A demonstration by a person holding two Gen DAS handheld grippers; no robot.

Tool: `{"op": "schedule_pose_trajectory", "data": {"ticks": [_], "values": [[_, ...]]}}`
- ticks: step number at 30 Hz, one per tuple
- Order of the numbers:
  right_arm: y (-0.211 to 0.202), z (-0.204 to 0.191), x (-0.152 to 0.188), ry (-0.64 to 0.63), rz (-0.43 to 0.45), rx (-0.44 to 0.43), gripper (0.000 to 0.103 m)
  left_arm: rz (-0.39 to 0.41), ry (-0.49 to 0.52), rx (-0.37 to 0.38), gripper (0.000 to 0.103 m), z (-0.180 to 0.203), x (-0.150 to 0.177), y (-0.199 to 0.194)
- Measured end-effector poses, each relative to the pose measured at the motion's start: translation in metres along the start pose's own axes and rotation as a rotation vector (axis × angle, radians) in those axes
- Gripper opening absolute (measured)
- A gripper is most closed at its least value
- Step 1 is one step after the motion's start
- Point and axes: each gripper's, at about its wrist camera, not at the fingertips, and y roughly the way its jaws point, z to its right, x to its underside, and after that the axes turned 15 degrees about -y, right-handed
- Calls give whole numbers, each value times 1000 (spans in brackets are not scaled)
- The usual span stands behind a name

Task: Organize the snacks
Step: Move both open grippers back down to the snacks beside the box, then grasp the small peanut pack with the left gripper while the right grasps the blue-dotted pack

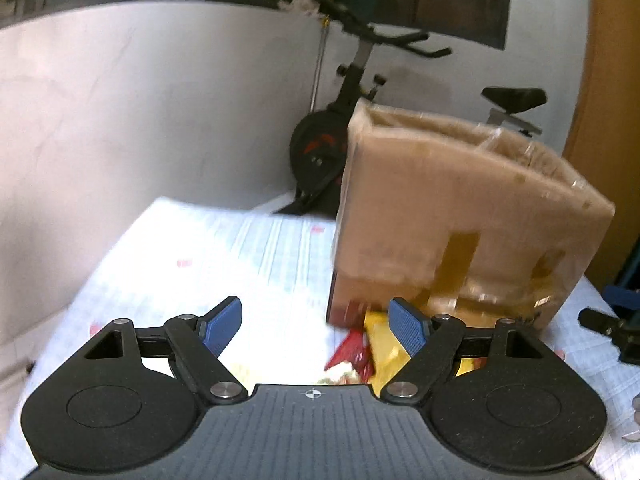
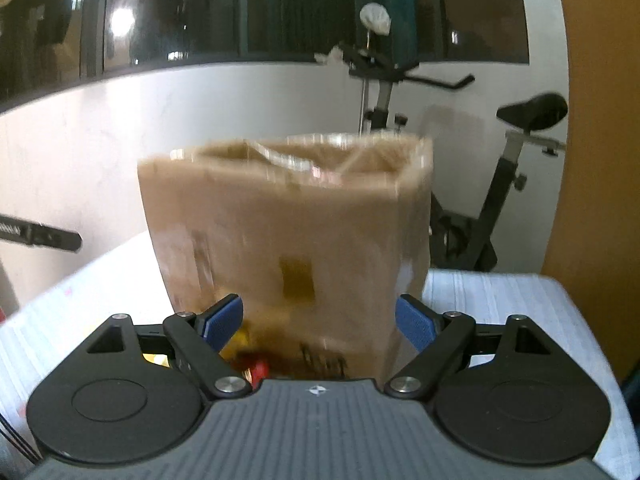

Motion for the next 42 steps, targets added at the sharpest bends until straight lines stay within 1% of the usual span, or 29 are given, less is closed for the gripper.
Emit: {"op": "schedule_pose_trajectory", "data": {"ticks": [3,7,9,13,22,25,27,29,31,33,35,37,38,42], "values": [[13,-1,23,-24,-58,-7,83,-25,-7,-21,82,-4,12,3],[28,3,47,1,-103,-33,81,-47,-37,-39,82,-16,29,-1],[34,0,55,-11,-114,-55,76,-59,-57,-56,82,-23,35,0],[51,-8,68,-36,-149,-87,71,-73,-73,-71,82,-28,42,0],[59,-12,91,19,-177,-91,70,-110,-109,-104,81,-34,51,7],[58,-10,91,28,-170,-81,70,-122,-110,-106,81,-33,54,9],[59,-9,92,27,-173,-85,70,-125,-105,-105,77,-32,56,10],[60,-9,92,27,-174,-85,70,-132,-104,-100,77,-32,59,11],[60,-10,92,26,-175,-82,71,-137,-100,-96,74,-32,63,12],[61,-12,91,16,-175,-75,71,-147,-90,-91,65,-31,68,13],[61,-13,91,5,-176,-75,72,-159,-79,-91,59,-31,73,14],[60,-16,92,-4,-170,-78,69,-166,-69,-94,55,-31,78,15],[58,-16,92,-8,-162,-78,65,-169,-66,-94,54,-31,79,15],[51,-19,93,-15,-145,-50,62,-164,-65,-89,51,-33,80,14]]}}
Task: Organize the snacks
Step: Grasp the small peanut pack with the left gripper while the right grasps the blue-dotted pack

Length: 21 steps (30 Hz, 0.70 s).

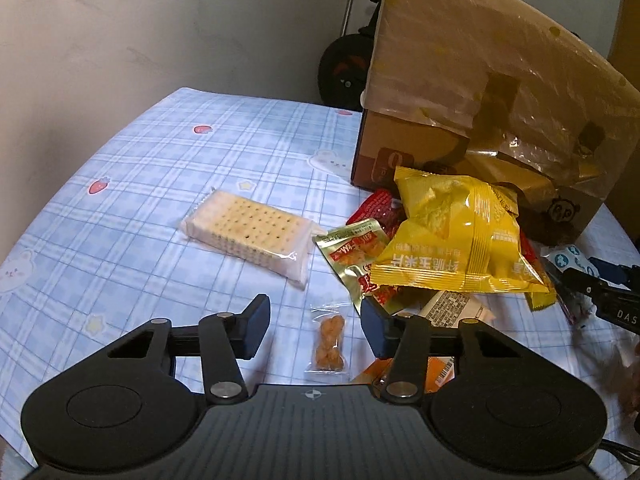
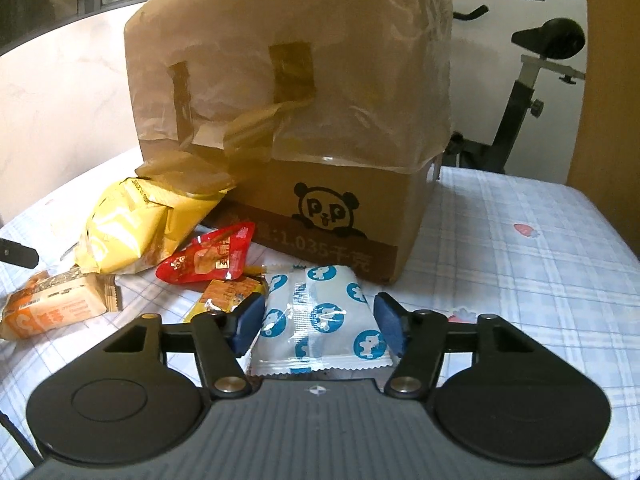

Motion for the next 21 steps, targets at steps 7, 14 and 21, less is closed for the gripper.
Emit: {"op": "schedule_pose_trajectory", "data": {"ticks": [7,14,21], "values": [[0,0,0,-5,0,-8,62,-17,23,10,48,3,5,4],[1,0,0,0,1,-9,62,-48,42,-14,46,5,12,14],[2,0,0,-2,-4,-11,62,-48,34,-44,32,1,15,12]]}}
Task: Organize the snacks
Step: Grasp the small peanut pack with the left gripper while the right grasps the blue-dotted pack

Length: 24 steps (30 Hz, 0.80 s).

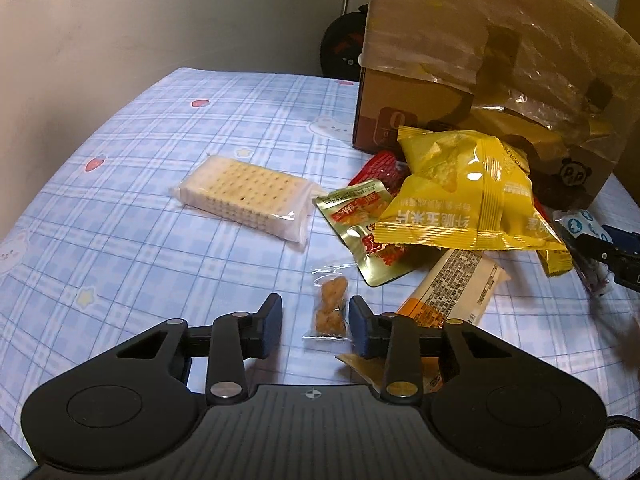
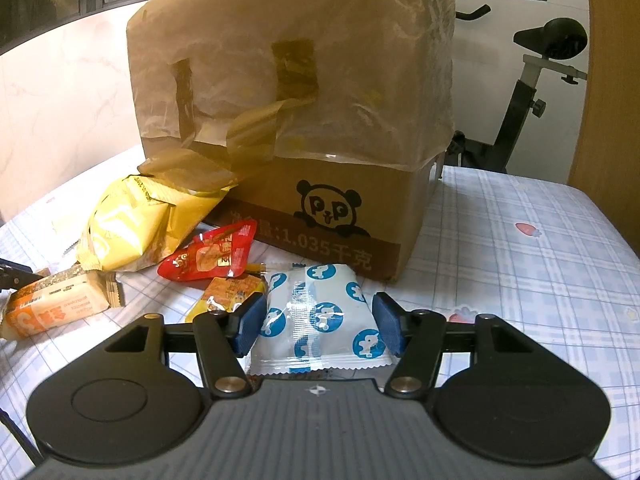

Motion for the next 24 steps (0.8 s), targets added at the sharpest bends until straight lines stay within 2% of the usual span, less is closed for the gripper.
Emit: {"op": "schedule_pose_trajectory", "data": {"ticks": [2,9,20,24], "values": [[0,0,0,-2,-2,0,62,4,3,7,20,0,0,0],[2,0,0,1,-11,-8,65,24,8,50,20,2,0,-6],[7,4,0,35,-32,-17,66,27,-10,39,20,0,-1,-5],[6,4,0,34,-27,-18,63,38,-25,39,20,-1,-3,-6]]}}
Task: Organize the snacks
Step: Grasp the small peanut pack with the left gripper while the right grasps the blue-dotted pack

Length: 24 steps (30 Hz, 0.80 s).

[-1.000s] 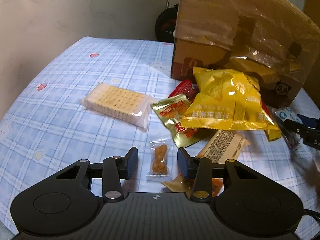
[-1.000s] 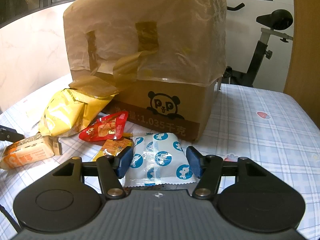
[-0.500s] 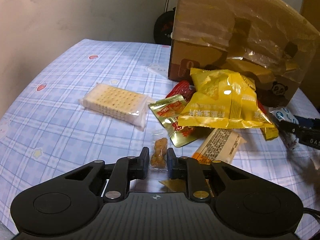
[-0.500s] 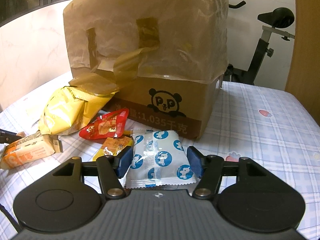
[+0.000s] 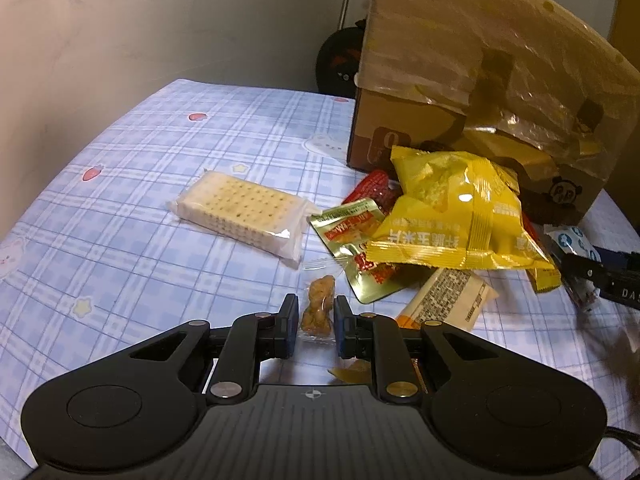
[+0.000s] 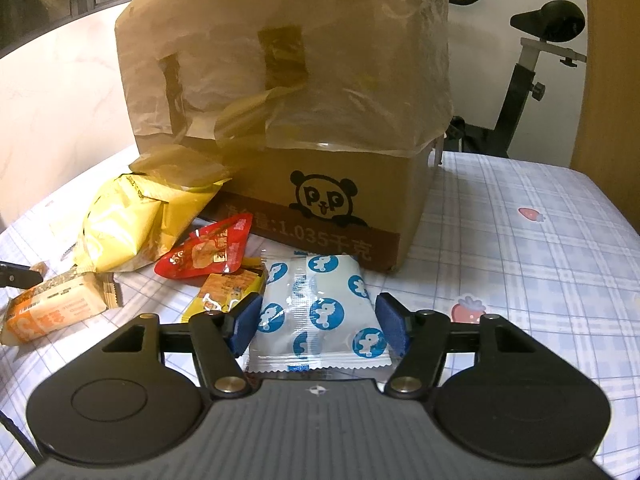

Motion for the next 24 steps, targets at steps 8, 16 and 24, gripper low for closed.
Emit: {"op": "schedule_pose_trajectory", "data": {"ticks": [8,16,24], "values": [[-6,-2,1,-11,32,7,60,28,-23,11,20,0,-7,-6],[-24,1,-5,-18,58,10,59,63,-32,44,20,1,-13,-20],[-29,-5,-4,-32,-22,-17,57,60,-31,72,20,3,-9,-23]]}}
